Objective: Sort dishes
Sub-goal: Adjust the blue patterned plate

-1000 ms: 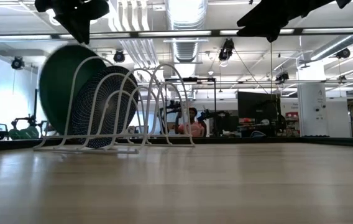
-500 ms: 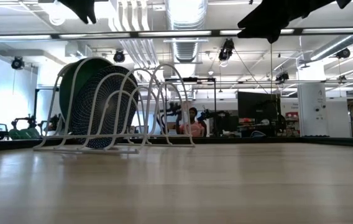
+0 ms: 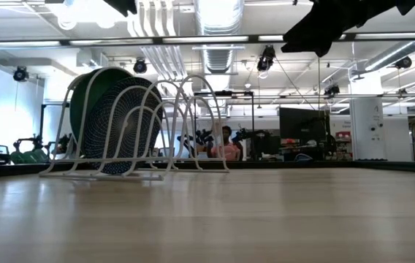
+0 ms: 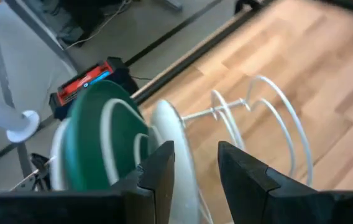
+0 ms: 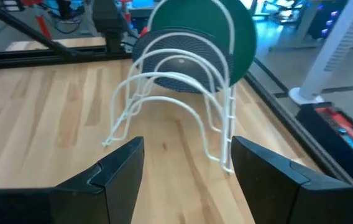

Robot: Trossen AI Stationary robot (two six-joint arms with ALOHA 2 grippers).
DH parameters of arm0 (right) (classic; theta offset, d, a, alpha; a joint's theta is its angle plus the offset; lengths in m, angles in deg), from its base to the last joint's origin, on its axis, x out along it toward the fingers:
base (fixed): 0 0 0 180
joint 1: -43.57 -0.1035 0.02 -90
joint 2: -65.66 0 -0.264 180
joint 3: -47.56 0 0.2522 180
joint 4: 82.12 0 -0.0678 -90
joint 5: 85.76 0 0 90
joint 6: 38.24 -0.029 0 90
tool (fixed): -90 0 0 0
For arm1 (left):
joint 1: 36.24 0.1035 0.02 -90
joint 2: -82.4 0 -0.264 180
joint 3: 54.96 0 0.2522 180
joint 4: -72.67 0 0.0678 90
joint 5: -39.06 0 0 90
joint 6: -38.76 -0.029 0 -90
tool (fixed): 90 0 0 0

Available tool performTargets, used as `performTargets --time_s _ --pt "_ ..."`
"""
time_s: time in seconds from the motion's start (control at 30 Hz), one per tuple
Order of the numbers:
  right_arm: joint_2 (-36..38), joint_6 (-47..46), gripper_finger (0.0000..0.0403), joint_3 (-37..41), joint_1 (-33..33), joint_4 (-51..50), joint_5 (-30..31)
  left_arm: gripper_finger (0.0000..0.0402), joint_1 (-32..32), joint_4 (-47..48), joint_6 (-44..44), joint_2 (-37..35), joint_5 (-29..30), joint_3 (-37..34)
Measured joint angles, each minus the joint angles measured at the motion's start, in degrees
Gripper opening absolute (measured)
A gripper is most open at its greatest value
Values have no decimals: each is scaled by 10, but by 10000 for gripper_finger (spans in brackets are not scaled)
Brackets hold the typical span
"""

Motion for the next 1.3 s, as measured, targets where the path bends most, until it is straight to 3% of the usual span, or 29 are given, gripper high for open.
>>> performTargets --time_s 0.37,0.63,0.87,1.3 --pt "0 -5 222 1 0 -3 -9 111 -23 39 11 138 -3 7" --pt "0 -19 228 2 0 -16 -9 75 -10 61 72 140 -59 30" --pt "0 -19 223 7 0 -16 -10 6 13 46 89 147 -93 34" --pt "0 -20 225 7 0 -16 -24 0 25 4 65 161 -122 34"
